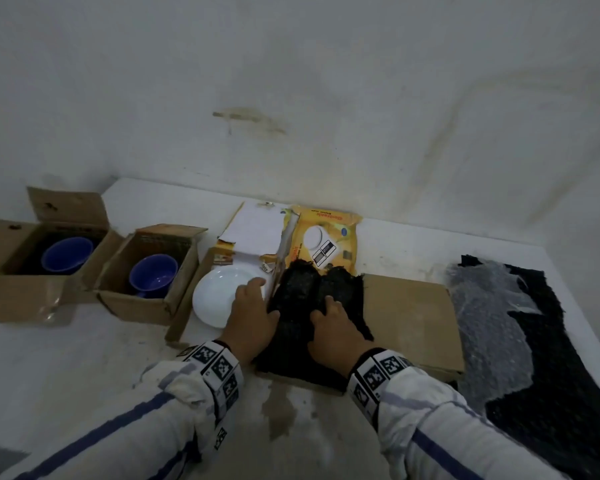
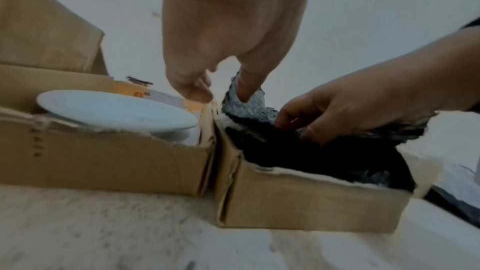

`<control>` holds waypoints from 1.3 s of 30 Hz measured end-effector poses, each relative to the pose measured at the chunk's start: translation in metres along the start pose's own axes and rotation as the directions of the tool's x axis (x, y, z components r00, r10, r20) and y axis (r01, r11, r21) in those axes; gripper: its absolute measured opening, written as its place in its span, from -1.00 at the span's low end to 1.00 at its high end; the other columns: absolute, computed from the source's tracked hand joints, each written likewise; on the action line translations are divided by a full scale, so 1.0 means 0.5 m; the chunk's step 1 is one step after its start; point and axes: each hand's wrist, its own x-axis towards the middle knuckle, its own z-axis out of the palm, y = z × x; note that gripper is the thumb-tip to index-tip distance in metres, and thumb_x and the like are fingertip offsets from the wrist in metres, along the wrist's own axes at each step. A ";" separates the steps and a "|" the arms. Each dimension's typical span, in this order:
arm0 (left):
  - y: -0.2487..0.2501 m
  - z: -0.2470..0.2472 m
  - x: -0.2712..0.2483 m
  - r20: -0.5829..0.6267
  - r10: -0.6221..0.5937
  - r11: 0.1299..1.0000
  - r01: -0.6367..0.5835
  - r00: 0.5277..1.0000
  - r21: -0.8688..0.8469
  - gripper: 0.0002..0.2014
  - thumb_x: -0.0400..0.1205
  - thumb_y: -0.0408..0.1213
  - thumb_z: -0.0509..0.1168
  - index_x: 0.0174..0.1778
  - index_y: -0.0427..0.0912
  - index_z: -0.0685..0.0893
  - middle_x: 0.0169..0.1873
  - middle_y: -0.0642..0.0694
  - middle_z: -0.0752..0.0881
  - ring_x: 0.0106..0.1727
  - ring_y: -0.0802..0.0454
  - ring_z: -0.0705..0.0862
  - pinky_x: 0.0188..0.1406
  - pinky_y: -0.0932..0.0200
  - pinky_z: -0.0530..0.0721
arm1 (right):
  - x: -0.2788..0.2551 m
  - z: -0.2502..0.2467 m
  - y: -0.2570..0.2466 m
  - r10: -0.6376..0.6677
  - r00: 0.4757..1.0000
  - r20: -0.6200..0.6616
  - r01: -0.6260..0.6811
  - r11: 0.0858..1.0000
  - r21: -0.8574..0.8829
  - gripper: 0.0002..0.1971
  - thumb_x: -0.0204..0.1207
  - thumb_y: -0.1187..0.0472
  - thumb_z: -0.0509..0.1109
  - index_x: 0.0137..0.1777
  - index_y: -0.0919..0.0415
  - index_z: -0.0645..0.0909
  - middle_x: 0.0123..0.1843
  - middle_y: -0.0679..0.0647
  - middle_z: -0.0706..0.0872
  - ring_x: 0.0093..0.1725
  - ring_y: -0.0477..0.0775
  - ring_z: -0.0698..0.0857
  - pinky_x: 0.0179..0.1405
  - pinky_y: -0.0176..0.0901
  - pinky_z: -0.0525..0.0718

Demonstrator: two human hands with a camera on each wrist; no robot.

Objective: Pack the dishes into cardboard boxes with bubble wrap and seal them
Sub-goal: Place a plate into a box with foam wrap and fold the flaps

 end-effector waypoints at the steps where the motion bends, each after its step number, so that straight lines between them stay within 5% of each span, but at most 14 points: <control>1: -0.001 -0.001 0.004 -0.035 0.123 0.986 -0.118 0.992 0.121 -0.52 0.50 -0.36 0.36 0.35 -0.23 0.46 0.23 -0.26 0.49 0.22 -0.27 0.51 0.19 -0.08 0.49 | 0.005 0.003 0.002 0.004 1.000 0.018 -0.004 1.000 0.010 -0.42 0.59 0.14 0.27 0.57 0.23 0.21 0.68 0.29 -0.17 0.67 0.33 -0.14 0.59 0.18 0.18; 3: 0.004 -0.001 0.010 -0.036 0.405 0.879 -0.378 0.914 0.289 -0.66 0.41 -0.40 0.27 0.12 -0.20 0.62 0.07 -0.23 0.60 0.01 -0.27 0.58 -0.08 -0.09 0.58 | 0.013 0.007 0.006 -0.001 0.998 0.056 0.000 1.000 0.020 -0.41 0.60 0.12 0.27 0.58 0.23 0.20 0.68 0.30 -0.16 0.66 0.36 -0.10 0.60 0.18 0.18; 5: 0.017 0.003 0.017 0.018 0.647 0.713 -0.613 0.762 0.340 -0.72 0.40 -0.37 0.14 -0.08 -0.16 0.71 -0.08 -0.15 0.68 -0.18 -0.16 0.61 -0.26 0.03 0.60 | 0.024 0.014 0.008 -0.014 0.996 0.092 0.012 1.000 0.022 -0.39 0.60 0.09 0.25 0.60 0.23 0.17 0.67 0.31 -0.11 0.65 0.38 -0.07 0.61 0.18 0.17; 7: 0.027 0.007 0.027 0.096 0.775 0.557 -0.747 0.625 0.364 -0.76 0.45 -0.35 0.11 -0.18 -0.14 0.71 -0.16 -0.09 0.68 -0.24 -0.07 0.56 -0.28 0.12 0.47 | 0.035 0.016 0.011 -0.034 0.994 0.104 0.029 0.998 0.048 -0.39 0.61 0.05 0.22 0.60 0.24 0.18 0.66 0.30 0.07 0.65 0.36 -0.07 0.62 0.19 0.15; 9: 0.027 0.018 0.039 0.181 0.806 0.466 -0.792 0.564 0.394 -0.83 0.49 -0.33 0.18 -0.20 -0.10 0.68 -0.18 -0.04 0.65 -0.24 -0.02 0.50 -0.27 0.15 0.39 | 0.041 0.011 0.010 -0.051 0.993 0.109 0.044 0.996 0.072 -0.45 0.64 0.06 0.17 0.58 0.26 0.26 0.60 0.25 0.31 0.66 0.32 -0.05 0.64 0.17 0.08; 10: 0.024 0.025 0.045 0.232 0.789 0.447 -0.791 0.569 0.418 -0.84 0.49 -0.30 0.18 -0.19 -0.08 0.68 -0.17 -0.02 0.66 -0.22 -0.01 0.52 -0.28 0.14 0.43 | 0.043 0.005 0.010 -0.055 0.992 0.109 0.046 0.995 0.089 -0.49 0.65 0.09 0.16 0.56 0.28 0.30 0.55 0.23 0.39 0.65 0.31 -0.01 0.64 0.14 0.06; 14: 0.008 0.036 0.066 0.355 0.567 0.513 -0.655 0.744 0.555 -0.68 0.40 -0.24 0.02 -0.20 -0.11 0.70 -0.16 -0.07 0.71 -0.20 -0.04 0.64 -0.29 0.12 0.57 | 0.038 -0.020 0.008 -0.003 0.999 0.049 -0.001 0.996 0.089 -0.56 0.57 0.24 0.24 0.44 0.32 0.38 0.43 0.28 0.40 0.50 0.33 0.31 0.46 0.03 0.38; 18: 0.007 0.034 0.077 0.344 0.455 0.562 -0.565 0.821 0.604 -0.68 0.24 -0.22 0.46 -0.11 -0.22 0.75 0.03 -0.26 0.75 0.01 -0.19 0.75 -0.03 0.04 0.71 | 0.033 -0.033 0.007 0.092 0.973 -0.211 -0.107 0.992 -0.065 -0.61 0.57 0.22 0.21 0.38 0.29 0.37 0.41 0.28 0.30 0.38 0.30 0.33 0.33 0.01 0.45; 21: 0.009 0.033 0.077 0.451 0.373 0.608 -0.581 0.811 0.541 -0.43 0.49 -0.21 0.40 0.41 -0.31 0.47 0.54 -0.35 0.32 0.57 -0.27 0.30 0.57 -0.13 0.20 | 0.046 -0.032 0.002 0.155 0.982 -0.111 -0.154 0.988 0.013 -0.46 0.60 0.19 0.23 0.53 0.32 0.18 0.56 0.35 0.12 0.51 0.36 0.23 0.45 0.06 0.37; 23: 0.010 0.033 0.082 0.510 0.320 0.595 -0.588 0.799 0.548 -0.30 0.55 -0.10 0.36 0.55 -0.23 0.26 0.63 -0.26 0.12 0.65 -0.20 0.07 0.63 -0.11 -0.04 | 0.060 -0.028 -0.004 0.213 0.977 -0.019 -0.210 0.972 0.101 -0.29 0.61 0.18 0.24 0.64 0.29 -0.06 0.63 0.37 -0.06 0.59 0.39 0.13 0.52 0.10 0.27; 27: 0.010 0.032 0.096 0.582 0.292 0.585 -0.623 0.759 0.519 -0.10 0.47 0.14 0.41 0.61 -0.17 0.14 0.62 -0.29 0.11 0.65 -0.22 0.06 0.63 -0.11 -0.07 | 0.089 -0.027 -0.009 0.318 0.945 0.078 -0.327 0.929 0.174 -0.14 0.60 0.13 0.28 0.65 0.32 -0.27 0.65 0.36 -0.13 0.62 0.35 0.12 0.52 0.11 0.31; 34: 0.020 0.012 0.110 0.706 0.191 0.535 -0.676 0.682 0.507 0.18 0.31 0.30 0.46 0.67 -0.11 -0.08 0.66 -0.29 -0.06 0.67 -0.24 -0.07 0.63 -0.12 -0.16 | 0.124 -0.035 0.005 0.356 0.929 0.101 -0.367 0.921 0.129 -0.32 0.58 0.13 0.30 0.55 0.36 0.05 0.48 0.33 0.25 0.48 0.29 0.35 0.41 0.06 0.45; 39: 0.020 0.015 0.103 0.701 0.190 0.508 -0.679 0.688 0.530 0.18 0.34 0.30 0.43 0.68 -0.11 -0.12 0.66 -0.31 -0.10 0.67 -0.25 -0.10 0.62 -0.10 -0.19 | 0.132 -0.035 0.007 0.328 0.940 0.094 -0.335 0.940 0.073 -0.41 0.57 0.14 0.30 0.48 0.37 0.16 0.40 0.33 0.33 0.35 0.26 0.47 0.27 -0.01 0.56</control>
